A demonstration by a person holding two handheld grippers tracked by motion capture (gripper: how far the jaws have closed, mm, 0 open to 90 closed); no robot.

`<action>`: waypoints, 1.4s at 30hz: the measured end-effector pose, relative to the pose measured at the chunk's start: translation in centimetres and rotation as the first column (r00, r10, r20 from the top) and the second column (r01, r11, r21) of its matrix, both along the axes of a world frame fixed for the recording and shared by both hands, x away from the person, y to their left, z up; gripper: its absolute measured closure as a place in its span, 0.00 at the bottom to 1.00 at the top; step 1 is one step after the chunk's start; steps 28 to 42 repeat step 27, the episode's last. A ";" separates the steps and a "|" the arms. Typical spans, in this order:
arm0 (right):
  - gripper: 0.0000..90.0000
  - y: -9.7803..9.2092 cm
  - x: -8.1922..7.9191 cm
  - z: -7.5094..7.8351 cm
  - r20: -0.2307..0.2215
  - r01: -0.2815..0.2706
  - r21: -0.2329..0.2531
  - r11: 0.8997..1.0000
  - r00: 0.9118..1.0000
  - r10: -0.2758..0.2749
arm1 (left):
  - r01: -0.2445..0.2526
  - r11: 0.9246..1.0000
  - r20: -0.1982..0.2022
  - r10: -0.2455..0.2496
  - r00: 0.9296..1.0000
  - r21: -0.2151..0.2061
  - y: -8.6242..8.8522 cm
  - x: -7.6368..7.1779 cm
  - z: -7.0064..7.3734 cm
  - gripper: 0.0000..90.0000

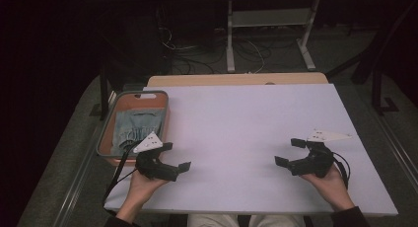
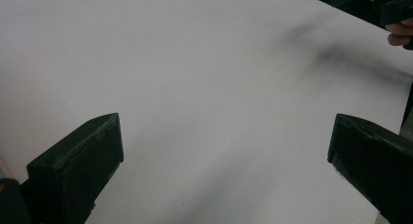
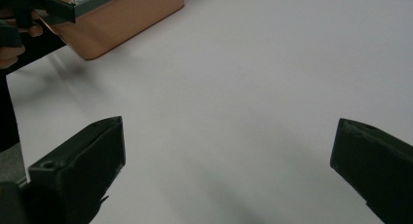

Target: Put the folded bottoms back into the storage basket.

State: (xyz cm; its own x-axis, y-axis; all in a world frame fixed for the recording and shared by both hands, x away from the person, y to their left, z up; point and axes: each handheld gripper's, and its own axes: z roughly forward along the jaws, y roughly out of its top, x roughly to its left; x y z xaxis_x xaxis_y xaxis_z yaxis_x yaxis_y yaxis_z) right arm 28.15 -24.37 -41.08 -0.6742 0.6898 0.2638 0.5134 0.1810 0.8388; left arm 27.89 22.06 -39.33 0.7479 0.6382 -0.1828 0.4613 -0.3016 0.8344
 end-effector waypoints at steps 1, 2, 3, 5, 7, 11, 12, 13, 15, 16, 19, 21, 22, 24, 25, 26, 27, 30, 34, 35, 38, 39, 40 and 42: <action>0.00 -0.2 -0.1 -0.1 -0.001 0.003 0.000 1.000 1.000 -0.003 | 0.003 1.000 0.000 -0.003 1.000 0.003 0.0 0.0 0.0 0.00; 0.00 -0.4 -0.2 -0.3 -0.001 0.007 0.004 1.000 1.000 -0.007 | 0.003 1.000 0.003 -0.003 1.000 0.009 -0.1 0.0 0.0 0.00; 0.00 -0.6 -0.3 -0.4 -0.001 0.004 0.013 1.000 1.000 -0.004 | 0.004 1.000 0.006 -0.004 1.000 0.013 -0.1 -0.1 -0.1 0.00; 0.00 -1.1 -0.5 -0.7 -0.006 0.011 0.030 0.999 1.000 -0.010 | 0.004 1.000 0.005 -0.004 1.000 0.025 -0.2 -0.1 -0.2 0.00; 0.00 -1.6 -0.7 -0.9 -0.006 0.023 0.029 0.999 1.000 -0.023 | 0.012 0.999 0.004 -0.012 1.000 0.030 -0.2 -0.2 -0.3 0.00; 0.00 -2.1 -0.9 -1.2 -0.006 0.034 0.032 0.999 0.999 -0.034 | 0.023 0.999 0.000 -0.023 1.000 0.038 -0.5 -0.3 -0.5 0.00; 0.00 -2.2 -0.9 -1.2 -0.006 0.034 0.030 0.999 0.999 -0.034 | 0.026 0.999 -0.002 -0.026 1.000 0.039 -0.5 -0.3 -0.5 0.00; 0.00 -2.2 -0.9 -1.3 -0.004 0.036 0.029 0.999 0.999 -0.036 | 0.028 0.999 -0.003 -0.028 1.000 0.042 -0.5 -0.3 -0.6 0.00; 0.00 -2.3 -1.0 -1.5 -0.005 0.038 0.024 0.999 0.999 -0.038 | 0.029 0.999 -0.006 -0.029 1.000 0.044 -0.6 -0.3 -0.6 0.00; 0.00 -2.3 -1.0 -1.6 0.002 0.037 0.018 0.999 0.999 -0.037 | 0.030 0.999 -0.008 -0.030 1.000 0.046 -0.6 -0.3 -0.7 0.00; 0.00 -2.6 -1.0 -1.8 -0.002 0.035 0.001 0.999 0.999 -0.035 | 0.035 0.998 -0.014 -0.035 0.999 0.048 -0.7 -0.3 -0.8 0.00; 0.00 -2.8 -1.1 -1.8 -0.003 0.037 0.001 0.999 0.999 -0.037 | 0.037 0.998 -0.016 -0.036 0.999 0.049 -0.8 -0.4 -0.9 0.00; 0.00 -2.9 -1.2 -1.8 -0.003 0.041 -0.002 0.999 0.999 -0.041 | 0.039 0.998 -0.017 -0.038 0.999 0.054 -0.8 -0.4 -0.9 0.00; 0.00 -3.2 -1.3 -1.8 0.000 0.049 -0.005 0.999 0.999 -0.049 | 0.040 0.998 -0.019 -0.039 0.999 0.058 -0.7 -0.4 -1.0 0.00; 0.00 -3.3 -1.4 -1.8 -0.001 0.052 -0.006 0.999 0.999 -0.052 | 0.041 0.998 -0.019 -0.040 0.999 0.057 -0.7 -0.4 -1.0 0.00; 0.00 -3.4 -1.5 -1.8 -0.002 0.054 -0.008 0.999 0.999 -0.054 | 0.040 0.998 -0.020 -0.039 0.999 0.055 -0.7 -0.4 -1.0 0.00; 0.00 -3.5 -1.5 -1.9 -0.004 0.055 -0.008 0.998 0.998 -0.055 | 0.040 0.998 -0.021 -0.039 0.999 0.054 -0.7 -0.4 -1.0 0.00; 0.00 -3.5 -1.5 -1.9 -0.004 0.055 -0.008 0.998 0.998 -0.055 | 0.040 0.998 -0.021 -0.039 0.999 0.054 -0.7 -0.4 -1.0 0.00; 0.00 -3.5 -1.5 -1.9 -0.004 0.055 -0.008 0.998 0.998 -0.055 | 0.040 0.998 -0.021 -0.039 0.999 0.054 -0.7 -0.4 -1.0 0.00; 0.00 -3.5 -1.5 -1.9 -0.004 0.055 -0.008 0.998 0.998 -0.055 | 0.040 0.998 -0.021 -0.039 0.999 0.054 -0.7 -0.4 -1.0 0.00; 0.00 -3.5 -1.5 -1.9 -0.004 0.055 -0.008 0.998 0.998 -0.055 | 0.040 0.998 -0.021 -0.039 0.999 0.054 -0.7 -0.4 -1.0 0.00; 0.00 -3.5 -1.5 -1.9 -0.004 0.055 -0.008 0.998 0.998 -0.055 | 0.040 0.998 -0.021 -0.039 0.999 0.054 -0.7 -0.4 -1.0 0.00; 0.00 -3.5 -1.5 -1.9 -0.004 0.055 -0.008 0.998 0.998 -0.055 | 0.040 0.998 -0.021 -0.039 0.999 0.054 -0.7 -0.4 -1.0 0.00; 0.00 -3.5 -1.5 -1.9 -0.004 0.055 -0.008 0.998 0.998 -0.055 | 0.040 0.998 -0.021 -0.039 0.999 0.054 -0.7 -0.4 -1.0 0.00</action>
